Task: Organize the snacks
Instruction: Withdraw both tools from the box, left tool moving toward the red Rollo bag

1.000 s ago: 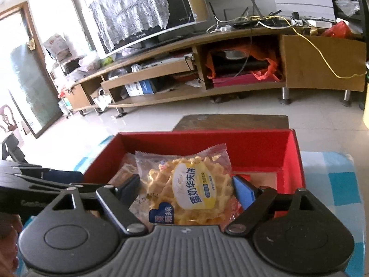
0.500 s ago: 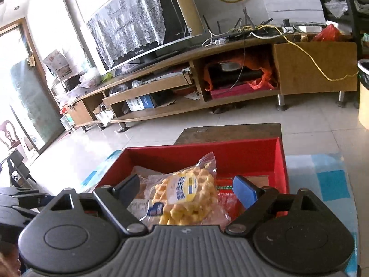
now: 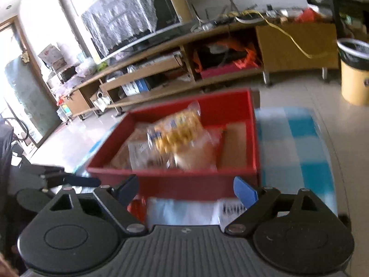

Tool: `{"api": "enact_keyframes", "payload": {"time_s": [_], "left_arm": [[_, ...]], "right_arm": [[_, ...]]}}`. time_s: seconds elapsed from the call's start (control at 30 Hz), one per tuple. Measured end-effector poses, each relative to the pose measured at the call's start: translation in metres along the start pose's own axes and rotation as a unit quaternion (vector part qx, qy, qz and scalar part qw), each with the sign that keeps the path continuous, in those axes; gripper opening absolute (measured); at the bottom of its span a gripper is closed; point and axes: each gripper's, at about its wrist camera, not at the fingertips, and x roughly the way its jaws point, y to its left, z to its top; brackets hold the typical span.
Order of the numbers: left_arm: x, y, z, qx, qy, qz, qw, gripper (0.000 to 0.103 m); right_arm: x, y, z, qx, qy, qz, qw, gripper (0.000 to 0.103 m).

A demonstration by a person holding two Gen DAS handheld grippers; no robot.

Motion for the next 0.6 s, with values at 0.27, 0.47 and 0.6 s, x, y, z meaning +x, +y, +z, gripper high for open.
{"api": "enact_keyframes", "payload": {"time_s": [0.27,0.47,0.6], "left_arm": [[0.038,0.007,0.001,0.010,0.039,-0.021,0.9990,0.082],[0.037,0.005,-0.004,0.003,0.047,-0.040,0.9981,0.079],[0.030,-0.001,-0.013,0.001,0.052,-0.053,0.9972,0.077]], "right_arm": [[0.007,-0.006,-0.007,0.006,0.026,0.010,1.000,0.086],[0.015,-0.013,-0.010,0.015,0.050,-0.002,0.999,0.086],[0.015,-0.017,-0.010,0.029,0.053,0.002,0.998,0.086]]}}
